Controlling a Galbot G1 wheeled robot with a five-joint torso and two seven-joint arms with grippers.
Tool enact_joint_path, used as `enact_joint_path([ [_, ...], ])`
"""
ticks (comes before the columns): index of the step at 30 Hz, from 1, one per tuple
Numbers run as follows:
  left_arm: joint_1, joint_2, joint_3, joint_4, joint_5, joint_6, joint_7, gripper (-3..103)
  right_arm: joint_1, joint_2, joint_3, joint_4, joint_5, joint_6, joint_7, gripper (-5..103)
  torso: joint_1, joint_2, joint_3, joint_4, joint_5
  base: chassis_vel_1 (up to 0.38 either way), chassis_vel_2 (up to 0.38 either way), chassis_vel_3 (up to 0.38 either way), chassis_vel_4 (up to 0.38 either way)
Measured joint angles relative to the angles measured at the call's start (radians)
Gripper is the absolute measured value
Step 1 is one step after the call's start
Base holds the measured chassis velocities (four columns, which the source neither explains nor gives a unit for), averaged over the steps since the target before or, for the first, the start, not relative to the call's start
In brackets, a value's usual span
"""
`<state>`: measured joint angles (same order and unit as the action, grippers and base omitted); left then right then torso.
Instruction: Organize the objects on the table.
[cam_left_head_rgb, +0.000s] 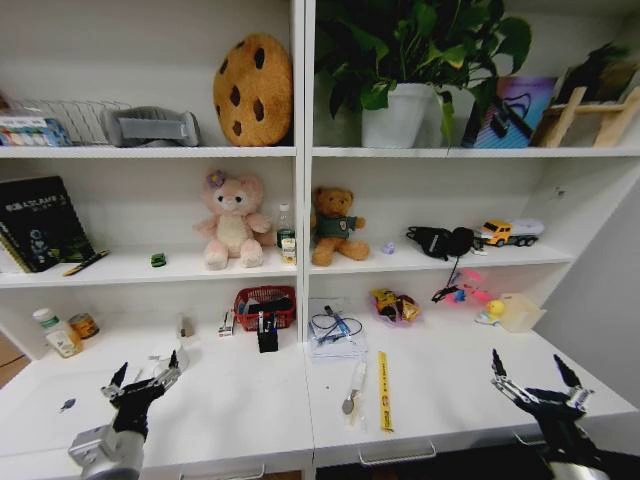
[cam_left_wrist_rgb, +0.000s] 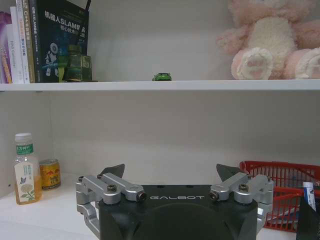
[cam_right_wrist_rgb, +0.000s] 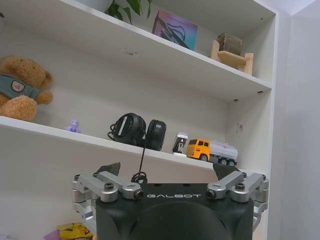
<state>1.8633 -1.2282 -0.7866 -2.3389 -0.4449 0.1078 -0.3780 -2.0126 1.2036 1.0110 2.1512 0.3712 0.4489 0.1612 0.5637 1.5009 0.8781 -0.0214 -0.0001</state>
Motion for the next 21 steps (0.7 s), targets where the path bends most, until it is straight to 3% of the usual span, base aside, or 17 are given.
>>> enact_joint_path([
  [14, 0.0, 0.0, 0.0, 0.001, 0.0, 0.0, 0.001, 100, 0.002, -0.002, -0.001, -0.002, 0.001, -0.002, 0.001, 100, 0.0, 0.0, 0.0, 0.0, 0.0002, 0.003, 0.003, -0.004, -0.002],
  [21, 0.0, 0.0, 0.0, 0.001, 0.0, 0.0, 0.001, 100, 0.002, -0.002, -0.002, -0.002, 0.002, -0.002, 0.001, 100, 0.0, 0.0, 0.0, 0.0, 0.0001, 0.106, 0.114, -0.107, -0.1],
])
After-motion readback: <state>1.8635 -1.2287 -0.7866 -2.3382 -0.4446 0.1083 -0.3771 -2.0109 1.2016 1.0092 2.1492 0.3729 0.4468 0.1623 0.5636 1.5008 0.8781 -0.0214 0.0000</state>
